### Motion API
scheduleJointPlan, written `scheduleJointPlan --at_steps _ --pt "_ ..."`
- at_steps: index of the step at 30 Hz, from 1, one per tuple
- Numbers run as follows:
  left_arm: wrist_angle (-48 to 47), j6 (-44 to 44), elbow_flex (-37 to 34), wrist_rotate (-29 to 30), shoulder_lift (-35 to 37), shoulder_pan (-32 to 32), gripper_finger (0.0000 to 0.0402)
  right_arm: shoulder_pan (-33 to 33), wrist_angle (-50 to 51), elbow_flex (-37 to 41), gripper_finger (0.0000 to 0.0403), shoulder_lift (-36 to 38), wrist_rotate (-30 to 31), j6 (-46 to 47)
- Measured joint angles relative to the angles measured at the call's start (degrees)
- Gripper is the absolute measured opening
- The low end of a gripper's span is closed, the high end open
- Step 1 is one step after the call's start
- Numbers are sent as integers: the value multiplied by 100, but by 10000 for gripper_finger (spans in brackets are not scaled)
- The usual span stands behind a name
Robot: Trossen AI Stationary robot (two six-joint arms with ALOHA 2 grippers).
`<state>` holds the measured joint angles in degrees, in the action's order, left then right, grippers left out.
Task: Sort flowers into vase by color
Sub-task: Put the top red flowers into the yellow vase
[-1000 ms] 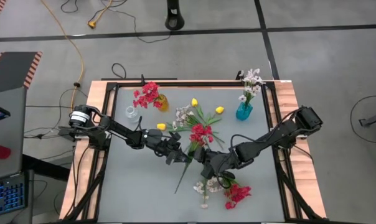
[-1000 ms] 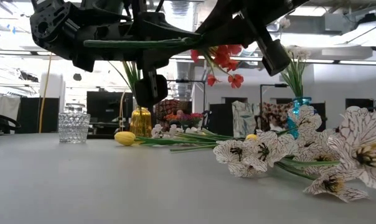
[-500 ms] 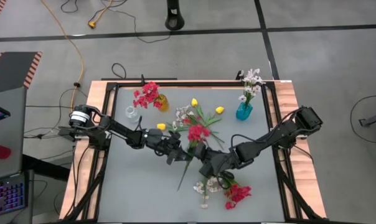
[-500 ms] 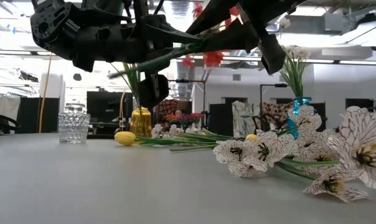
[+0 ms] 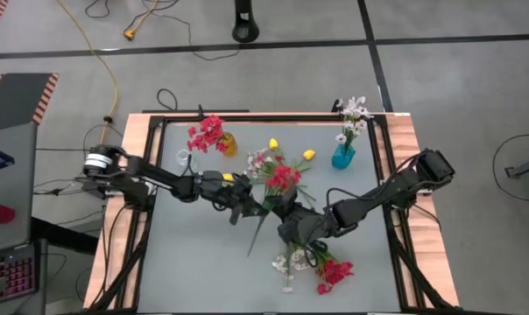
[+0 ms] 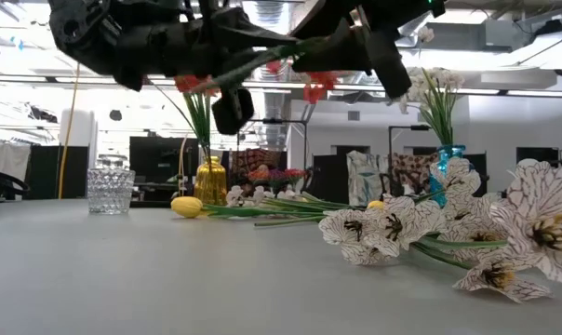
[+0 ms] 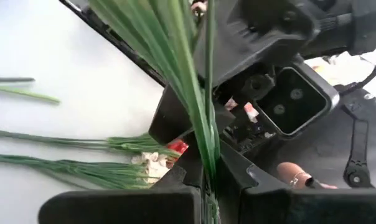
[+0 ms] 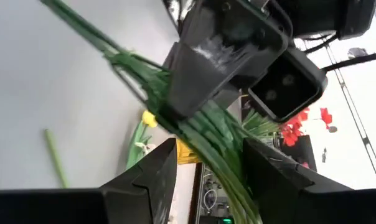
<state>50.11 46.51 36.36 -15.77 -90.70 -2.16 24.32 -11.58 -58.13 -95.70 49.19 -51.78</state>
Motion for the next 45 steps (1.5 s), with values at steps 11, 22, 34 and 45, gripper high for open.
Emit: scheduleJointPlan --at_steps 11,22,34,45 --pt "-2628 -1046 358 450 1706 55 0 -185 -73 -15 204 8 -89 875" --pt "-3977 -1535 972 686 2173 62 0 -379 -150 33 203 -31 -99 1300" --pt "-4805 -1389 981 961 2388 99 0 -267 -218 22 203 268 1219 989" --pt "-5120 -1390 970 1108 2578 99 0 43 153 20 203 1068 1905 974"
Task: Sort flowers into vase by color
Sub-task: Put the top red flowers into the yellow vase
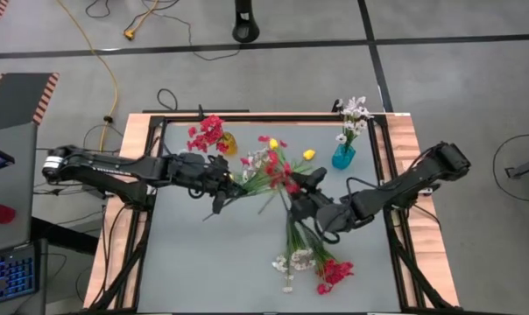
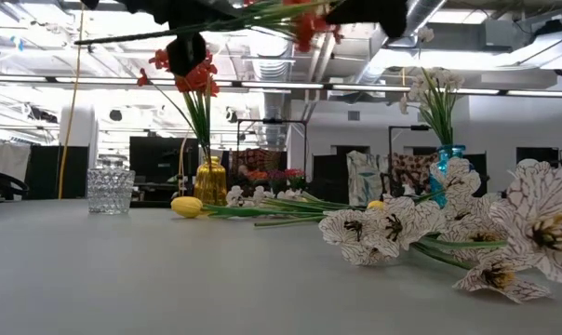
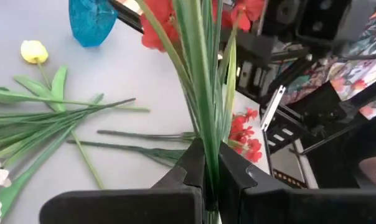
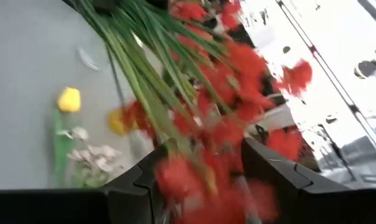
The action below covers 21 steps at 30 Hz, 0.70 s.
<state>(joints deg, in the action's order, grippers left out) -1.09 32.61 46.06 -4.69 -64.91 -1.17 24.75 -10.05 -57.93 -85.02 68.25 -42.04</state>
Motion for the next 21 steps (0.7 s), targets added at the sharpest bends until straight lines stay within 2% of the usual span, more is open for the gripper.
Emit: scheduleJointPlan --at_steps 6,11,16,18,21 --pt "67 -150 -4 116 535 0 0 127 664 -4 203 366 245 451" --pt "97 -212 -4 228 1095 0 0 97 1349 -7 203 568 240 1354" --pt "233 -715 -4 581 1735 63 0 -38 1860 -7 203 613 234 2158" --pt "406 -990 -4 704 1985 167 0 -90 1950 -7 203 597 185 2324" --pt "751 -1434 -4 757 2302 407 0 -208 1977 -7 203 591 -235 2546"
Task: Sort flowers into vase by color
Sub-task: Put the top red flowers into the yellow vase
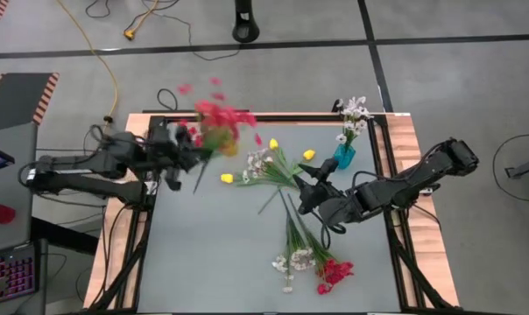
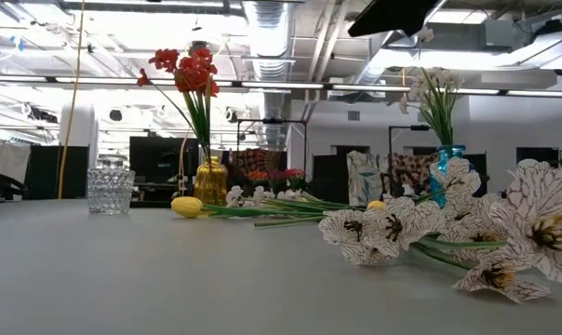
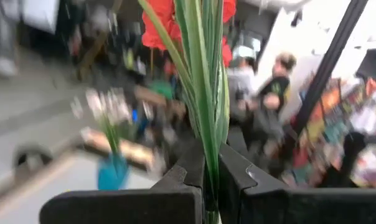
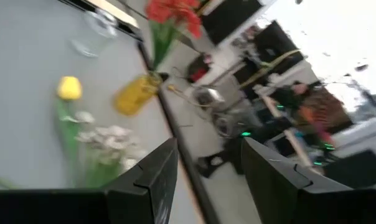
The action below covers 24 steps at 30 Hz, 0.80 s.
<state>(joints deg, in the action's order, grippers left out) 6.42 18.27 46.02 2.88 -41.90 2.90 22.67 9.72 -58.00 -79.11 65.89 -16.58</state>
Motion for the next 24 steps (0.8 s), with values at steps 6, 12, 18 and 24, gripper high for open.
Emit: scheduleJointPlan --at_steps 6,12,18,24 --pt "457 -791 2 -122 308 773 0 -361 0 0 203 -1 -1083 542" --pt "982 -1209 0 -829 151 1958 0 -755 -1 0 203 -2 -2177 894" --pt "2239 -970 0 -2191 -348 3583 0 -1051 -7 0 203 -2 -2686 972" --pt "3726 221 1 -3491 -1605 5062 0 -1292 -27 0 203 -4 -2724 1060"
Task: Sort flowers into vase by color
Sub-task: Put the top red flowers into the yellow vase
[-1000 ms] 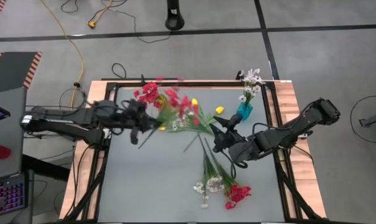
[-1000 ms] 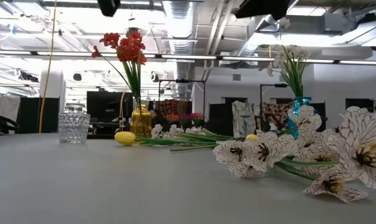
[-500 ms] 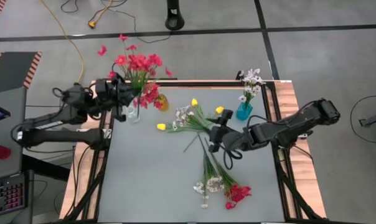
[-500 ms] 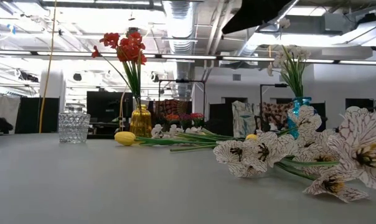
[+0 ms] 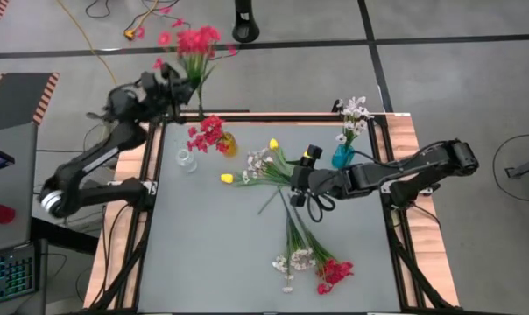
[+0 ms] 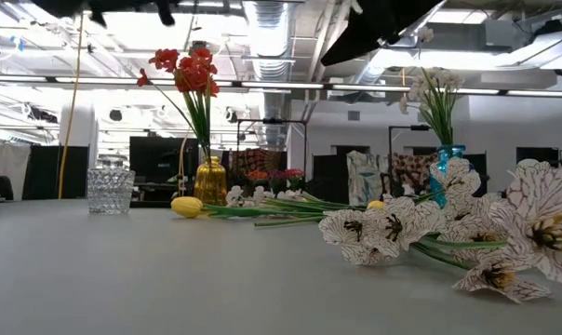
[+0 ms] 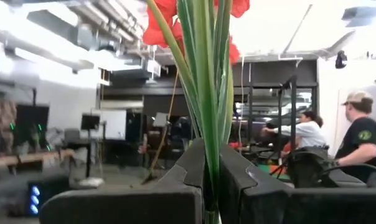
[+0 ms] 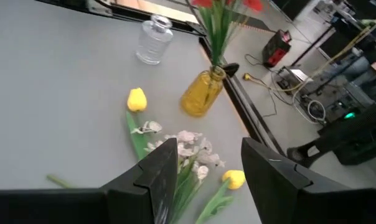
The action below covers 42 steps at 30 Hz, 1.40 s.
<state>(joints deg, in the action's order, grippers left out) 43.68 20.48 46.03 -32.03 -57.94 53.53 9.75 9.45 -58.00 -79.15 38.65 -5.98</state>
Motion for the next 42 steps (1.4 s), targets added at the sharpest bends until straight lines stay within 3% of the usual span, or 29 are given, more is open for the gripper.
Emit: scheduleJointPlan --at_steps 8,18,30,42 --pt "1559 1153 422 -1014 -1729 1042 0 -170 0 0 203 0 -39 13" --pt "2398 1751 597 -1578 -3157 1053 0 -428 4 0 203 0 -155 11" --pt "2914 1731 431 -1550 -3944 702 0 -620 34 172 203 -4 -435 13" --pt "2615 1226 431 -1664 -3975 282 0 -615 38 190 203 -4 -437 149"
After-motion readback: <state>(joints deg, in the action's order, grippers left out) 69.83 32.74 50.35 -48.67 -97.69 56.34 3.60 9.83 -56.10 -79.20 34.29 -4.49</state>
